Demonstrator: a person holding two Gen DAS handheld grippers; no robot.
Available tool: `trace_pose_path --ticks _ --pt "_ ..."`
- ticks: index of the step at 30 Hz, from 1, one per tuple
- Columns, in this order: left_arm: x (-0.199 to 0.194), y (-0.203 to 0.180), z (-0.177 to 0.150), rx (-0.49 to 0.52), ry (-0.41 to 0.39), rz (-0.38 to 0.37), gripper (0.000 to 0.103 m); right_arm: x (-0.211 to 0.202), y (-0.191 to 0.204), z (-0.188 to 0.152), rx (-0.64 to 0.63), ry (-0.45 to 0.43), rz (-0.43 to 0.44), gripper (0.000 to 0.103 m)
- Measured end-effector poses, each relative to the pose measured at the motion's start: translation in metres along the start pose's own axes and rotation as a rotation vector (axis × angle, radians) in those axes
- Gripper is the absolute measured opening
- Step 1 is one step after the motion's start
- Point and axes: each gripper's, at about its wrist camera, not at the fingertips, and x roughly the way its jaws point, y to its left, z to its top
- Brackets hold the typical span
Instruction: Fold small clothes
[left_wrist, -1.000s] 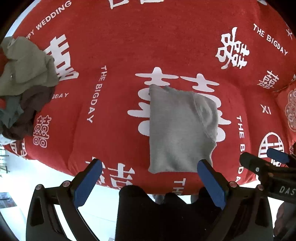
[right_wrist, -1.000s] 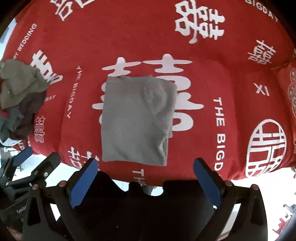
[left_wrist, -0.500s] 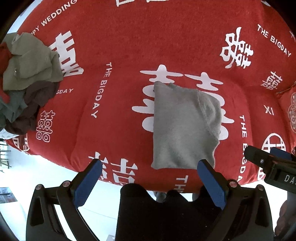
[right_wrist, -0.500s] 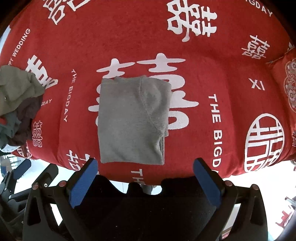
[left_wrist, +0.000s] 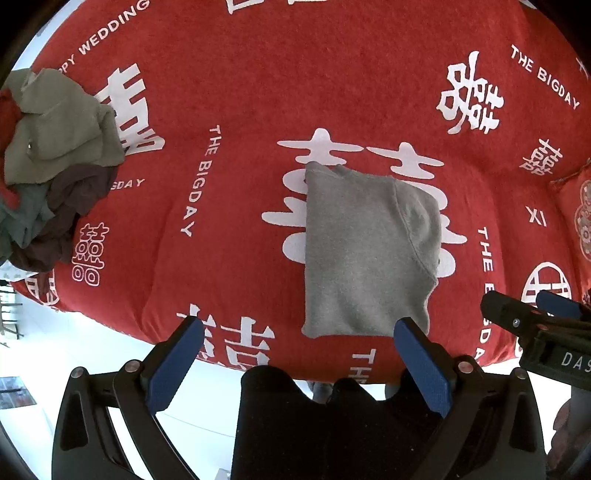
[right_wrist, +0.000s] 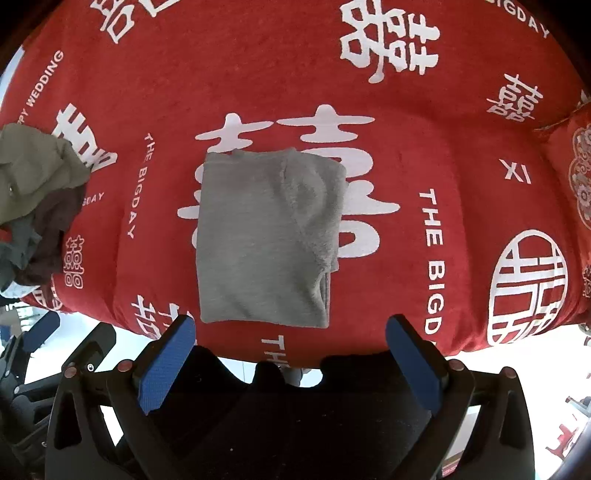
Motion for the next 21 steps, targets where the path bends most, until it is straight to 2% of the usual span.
trace_pose_path --ticks 10,21 --pt "0.006 -0.006 0.003 0.041 0.029 -0.016 0.103 -0.001 -0.002 0.002 0.03 -0.026 0.065 0.103" --pt "0.008 -0.004 0.005 0.038 0.038 -0.011 0.103 -0.002 -0.013 0.009 0.07 -0.025 0.003 0.103"
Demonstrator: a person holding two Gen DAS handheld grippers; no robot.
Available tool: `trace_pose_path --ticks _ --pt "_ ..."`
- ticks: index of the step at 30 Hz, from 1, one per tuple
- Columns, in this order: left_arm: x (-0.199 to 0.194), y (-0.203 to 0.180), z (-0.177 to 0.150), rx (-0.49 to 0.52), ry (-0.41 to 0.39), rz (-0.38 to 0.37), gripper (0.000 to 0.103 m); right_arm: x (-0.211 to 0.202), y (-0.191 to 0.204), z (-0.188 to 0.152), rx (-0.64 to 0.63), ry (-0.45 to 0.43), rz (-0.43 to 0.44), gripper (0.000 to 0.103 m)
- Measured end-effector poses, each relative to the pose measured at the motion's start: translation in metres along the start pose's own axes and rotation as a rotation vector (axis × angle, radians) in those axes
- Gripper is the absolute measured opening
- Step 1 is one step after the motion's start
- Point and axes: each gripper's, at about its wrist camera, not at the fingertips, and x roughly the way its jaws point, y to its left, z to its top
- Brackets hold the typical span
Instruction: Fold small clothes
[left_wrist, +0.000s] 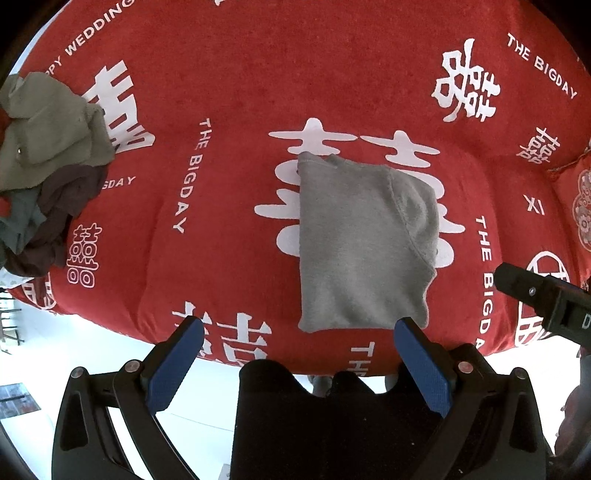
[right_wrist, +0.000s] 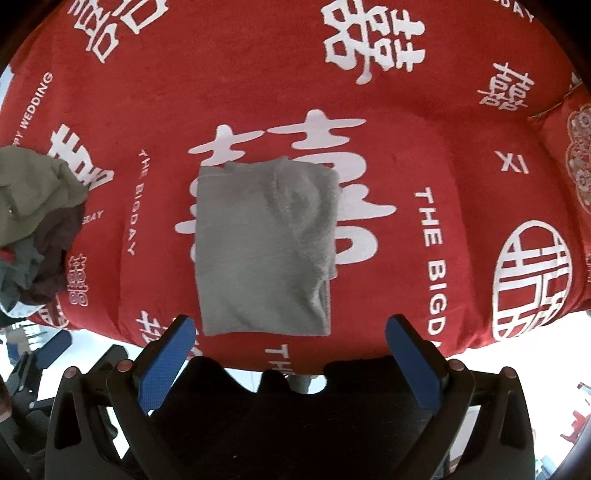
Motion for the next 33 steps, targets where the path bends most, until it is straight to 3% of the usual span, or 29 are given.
trace_pose_path --ticks 14,22,33 --pt "0.0 0.001 0.002 0.003 -0.005 0.011 0.103 0.001 -0.006 0.002 0.015 -0.001 -0.025 0.103" --pt "0.001 0.008 0.006 -0.003 -0.051 0.053 0.103 -0.002 -0.009 0.004 0.007 -0.025 -0.053 0.103" --pt "0.013 0.007 0.008 0.005 -0.036 0.06 0.103 0.001 -0.014 -0.006 -0.001 -0.028 -0.079 0.103"
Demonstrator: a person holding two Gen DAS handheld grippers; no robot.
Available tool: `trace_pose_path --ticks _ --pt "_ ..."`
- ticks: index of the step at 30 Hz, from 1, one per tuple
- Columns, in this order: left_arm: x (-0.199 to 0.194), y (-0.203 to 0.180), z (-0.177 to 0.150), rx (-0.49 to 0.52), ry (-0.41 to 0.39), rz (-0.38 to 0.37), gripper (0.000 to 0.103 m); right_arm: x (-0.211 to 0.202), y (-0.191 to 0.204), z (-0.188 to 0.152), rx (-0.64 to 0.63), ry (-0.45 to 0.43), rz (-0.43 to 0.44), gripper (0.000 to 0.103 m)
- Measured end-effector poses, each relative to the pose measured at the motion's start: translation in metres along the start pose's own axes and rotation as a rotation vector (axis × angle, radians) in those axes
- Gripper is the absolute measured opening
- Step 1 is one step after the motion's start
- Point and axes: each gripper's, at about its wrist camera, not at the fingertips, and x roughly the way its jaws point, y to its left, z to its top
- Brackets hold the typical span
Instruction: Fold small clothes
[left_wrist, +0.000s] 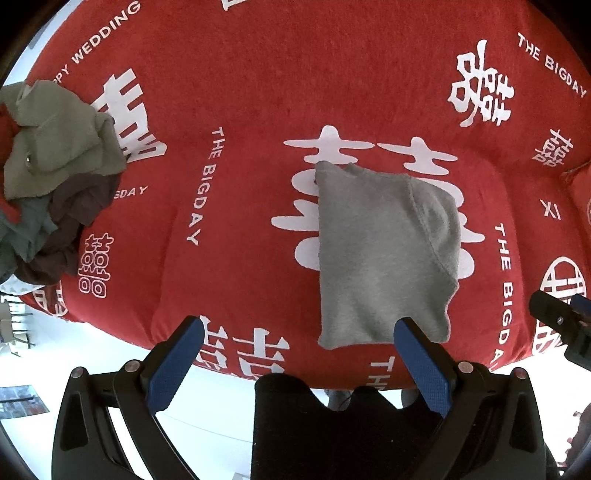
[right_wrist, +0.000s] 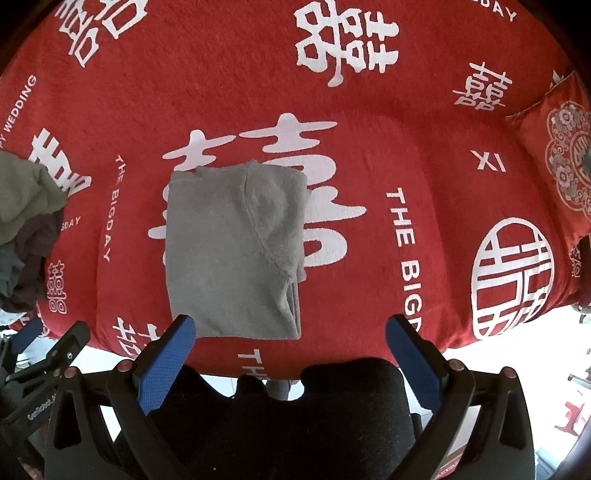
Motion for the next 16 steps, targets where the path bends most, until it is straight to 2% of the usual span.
trace_pose_path --ticks 16 --pt "-0.0023 -0.0063 -0.0029 0.006 -0.011 -0.056 0.103 0.0011 0.0096 -0.0031 -0.046 -0.007 -0.01 0.103"
